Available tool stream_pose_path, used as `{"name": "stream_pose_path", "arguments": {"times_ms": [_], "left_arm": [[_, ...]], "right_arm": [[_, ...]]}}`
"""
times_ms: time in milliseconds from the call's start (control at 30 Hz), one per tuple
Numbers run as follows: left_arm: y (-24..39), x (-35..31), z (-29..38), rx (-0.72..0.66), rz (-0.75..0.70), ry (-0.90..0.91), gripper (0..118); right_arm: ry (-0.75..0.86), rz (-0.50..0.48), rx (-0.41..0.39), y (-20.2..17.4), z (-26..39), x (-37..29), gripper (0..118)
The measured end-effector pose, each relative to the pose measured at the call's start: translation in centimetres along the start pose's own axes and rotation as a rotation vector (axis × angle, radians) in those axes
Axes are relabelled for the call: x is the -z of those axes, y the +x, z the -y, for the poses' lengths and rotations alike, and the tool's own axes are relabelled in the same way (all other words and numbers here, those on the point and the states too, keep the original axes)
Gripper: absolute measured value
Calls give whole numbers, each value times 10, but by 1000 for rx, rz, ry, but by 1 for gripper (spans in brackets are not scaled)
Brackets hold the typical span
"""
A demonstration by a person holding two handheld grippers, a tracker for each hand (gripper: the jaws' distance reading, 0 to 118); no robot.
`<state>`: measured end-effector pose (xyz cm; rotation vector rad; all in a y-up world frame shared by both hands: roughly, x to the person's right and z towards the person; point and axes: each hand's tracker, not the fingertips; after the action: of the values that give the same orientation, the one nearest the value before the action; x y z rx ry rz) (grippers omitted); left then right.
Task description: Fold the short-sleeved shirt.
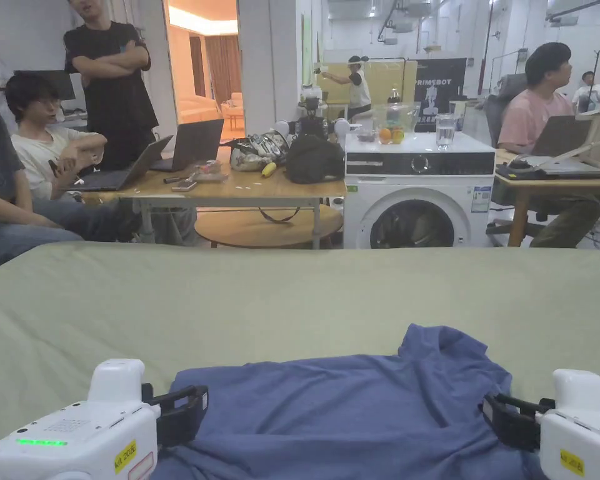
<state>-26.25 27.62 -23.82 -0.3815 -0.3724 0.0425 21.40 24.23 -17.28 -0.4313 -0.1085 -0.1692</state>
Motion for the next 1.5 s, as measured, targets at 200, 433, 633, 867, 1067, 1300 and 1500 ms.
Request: {"name": "stream_pose_path", "arguments": {"times_ms": [200, 433, 633, 867, 1067, 1300, 1500], "left_arm": [[18, -51, -4, -20, 47, 43, 0], [-19, -66, 9, -124, -5, -63, 36], [-45, -9, 39, -210, -1, -231, 62], [-46, 80, 77, -155, -129, -462, 37], [-27, 97, 71, -37, -134, -504, 5], [-29, 102, 75, -7, -138, -544, 5], [-31, 100, 77, -26, -128, -538, 5]], "right_arm": [[54, -46, -62, -25, 12, -60, 0], [68, -56, 3, -21, 27, -90, 0], [66, -89, 12, -21, 28, -93, 0], [17, -53, 0, -10, 38, -91, 0], [-45, 7, 21, 18, 42, -73, 0], [-208, 57, 144, 59, 37, 22, 73], [-338, 112, 82, 49, 48, 67, 12]]}}
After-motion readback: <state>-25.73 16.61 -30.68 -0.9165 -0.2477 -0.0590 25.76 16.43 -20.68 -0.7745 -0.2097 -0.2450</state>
